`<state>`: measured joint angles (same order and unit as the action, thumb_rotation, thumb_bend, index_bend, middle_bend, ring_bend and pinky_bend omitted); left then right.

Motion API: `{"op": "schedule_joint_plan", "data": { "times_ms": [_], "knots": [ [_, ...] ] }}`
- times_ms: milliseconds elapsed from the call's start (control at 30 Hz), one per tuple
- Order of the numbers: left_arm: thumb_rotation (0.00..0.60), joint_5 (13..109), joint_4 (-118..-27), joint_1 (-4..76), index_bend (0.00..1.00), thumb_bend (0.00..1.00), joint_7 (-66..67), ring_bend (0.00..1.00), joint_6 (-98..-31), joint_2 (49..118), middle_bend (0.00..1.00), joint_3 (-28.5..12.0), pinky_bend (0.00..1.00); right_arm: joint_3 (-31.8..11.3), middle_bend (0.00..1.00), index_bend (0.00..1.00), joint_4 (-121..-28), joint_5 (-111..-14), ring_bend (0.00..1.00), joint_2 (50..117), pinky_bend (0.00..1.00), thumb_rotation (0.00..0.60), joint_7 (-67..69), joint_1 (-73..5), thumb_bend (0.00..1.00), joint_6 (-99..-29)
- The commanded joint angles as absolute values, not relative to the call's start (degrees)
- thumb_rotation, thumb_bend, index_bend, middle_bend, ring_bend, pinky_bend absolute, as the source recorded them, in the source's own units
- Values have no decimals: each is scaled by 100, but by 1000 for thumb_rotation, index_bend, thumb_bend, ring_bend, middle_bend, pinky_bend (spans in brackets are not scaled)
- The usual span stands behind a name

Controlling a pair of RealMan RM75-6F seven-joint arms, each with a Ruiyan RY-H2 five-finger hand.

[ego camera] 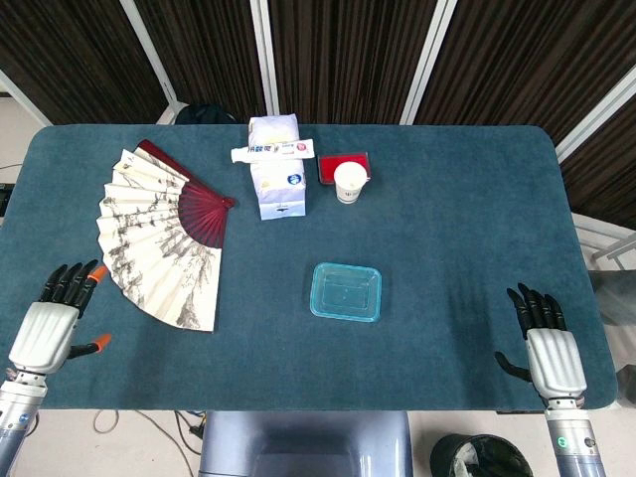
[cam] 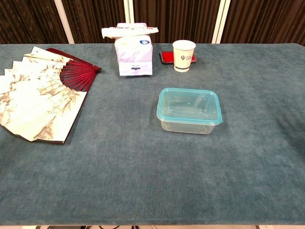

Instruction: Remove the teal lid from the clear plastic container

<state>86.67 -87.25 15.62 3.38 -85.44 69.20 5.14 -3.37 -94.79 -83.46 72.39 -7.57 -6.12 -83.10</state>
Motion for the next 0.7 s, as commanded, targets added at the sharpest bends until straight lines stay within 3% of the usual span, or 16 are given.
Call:
{"op": "schedule_joint_plan", "data": {
  "times_ms": [33, 400, 700],
  "knots": [
    [600, 8662, -8716, 1555, 0, 100, 378, 0, -8481, 6934, 0, 487, 0, -339, 0, 0, -9469, -8357, 0, 7249, 0, 600, -767, -623, 299, -8297],
    [600, 8727, -9092, 1683, 0, 67, 597, 0, -8171, 6909, 0, 362, 0, -311, 0, 0, -9509, -8426, 0, 7239, 0, 600, -726, -587, 299, -8349],
    [600, 7598, -10693, 2682, 0, 58, 1596, 0, -6725, 6809, 0, -503, 0, -352, 0, 0, -9555, -8314, 0, 7253, 0, 600, -696, -597, 299, -8273]
  ]
}}
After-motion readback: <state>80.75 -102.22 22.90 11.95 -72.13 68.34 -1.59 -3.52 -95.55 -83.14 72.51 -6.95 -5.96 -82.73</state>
